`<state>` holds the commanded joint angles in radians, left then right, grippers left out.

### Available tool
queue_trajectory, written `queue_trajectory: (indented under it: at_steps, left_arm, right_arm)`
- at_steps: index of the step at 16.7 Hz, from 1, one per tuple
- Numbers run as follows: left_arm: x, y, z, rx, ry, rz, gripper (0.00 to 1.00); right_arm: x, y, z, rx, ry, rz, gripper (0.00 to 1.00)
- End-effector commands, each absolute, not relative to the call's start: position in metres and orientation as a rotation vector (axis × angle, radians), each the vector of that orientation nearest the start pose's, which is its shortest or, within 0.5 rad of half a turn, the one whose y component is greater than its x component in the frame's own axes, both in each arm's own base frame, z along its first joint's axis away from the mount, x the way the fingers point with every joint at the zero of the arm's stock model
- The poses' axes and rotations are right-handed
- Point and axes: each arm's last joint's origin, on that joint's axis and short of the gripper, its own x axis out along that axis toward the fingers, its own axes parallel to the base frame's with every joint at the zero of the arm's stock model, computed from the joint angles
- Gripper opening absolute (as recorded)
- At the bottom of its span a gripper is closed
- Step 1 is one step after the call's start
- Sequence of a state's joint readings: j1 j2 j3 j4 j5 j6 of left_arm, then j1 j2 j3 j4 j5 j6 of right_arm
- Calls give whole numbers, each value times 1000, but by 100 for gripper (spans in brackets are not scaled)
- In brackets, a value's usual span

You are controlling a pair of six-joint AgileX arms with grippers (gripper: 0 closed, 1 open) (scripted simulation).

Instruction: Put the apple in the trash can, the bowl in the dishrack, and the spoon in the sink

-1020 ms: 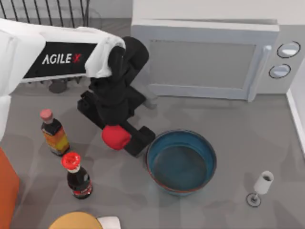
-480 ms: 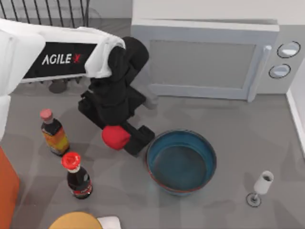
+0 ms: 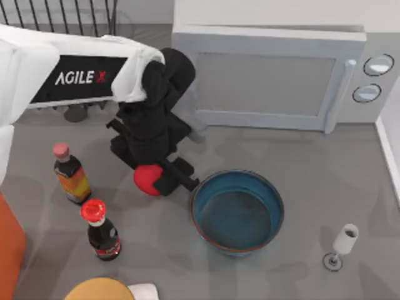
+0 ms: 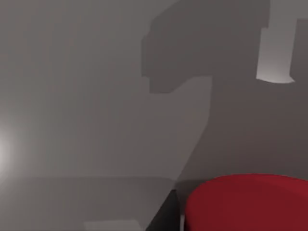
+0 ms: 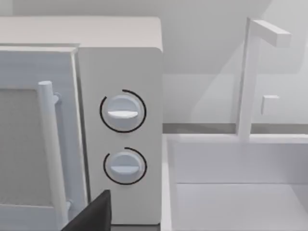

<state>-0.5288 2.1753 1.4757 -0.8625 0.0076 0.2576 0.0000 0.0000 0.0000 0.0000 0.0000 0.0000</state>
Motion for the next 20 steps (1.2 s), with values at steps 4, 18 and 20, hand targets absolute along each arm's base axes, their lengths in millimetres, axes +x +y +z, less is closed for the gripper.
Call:
queue_trajectory:
  at_steps: [4,18,20]
  left_arm:
    - [349,-200,106,602,1476,-612,0]
    - [352,-201,191,601,1487,-610,0]
    - [350,-200,210,596,1465,-611,0]
  right_arm:
    - [106,-1,160,0,0,0,100]
    - [106,-1,160,0,0,0,100]
    - [106,-1,160,0,0,0,100]
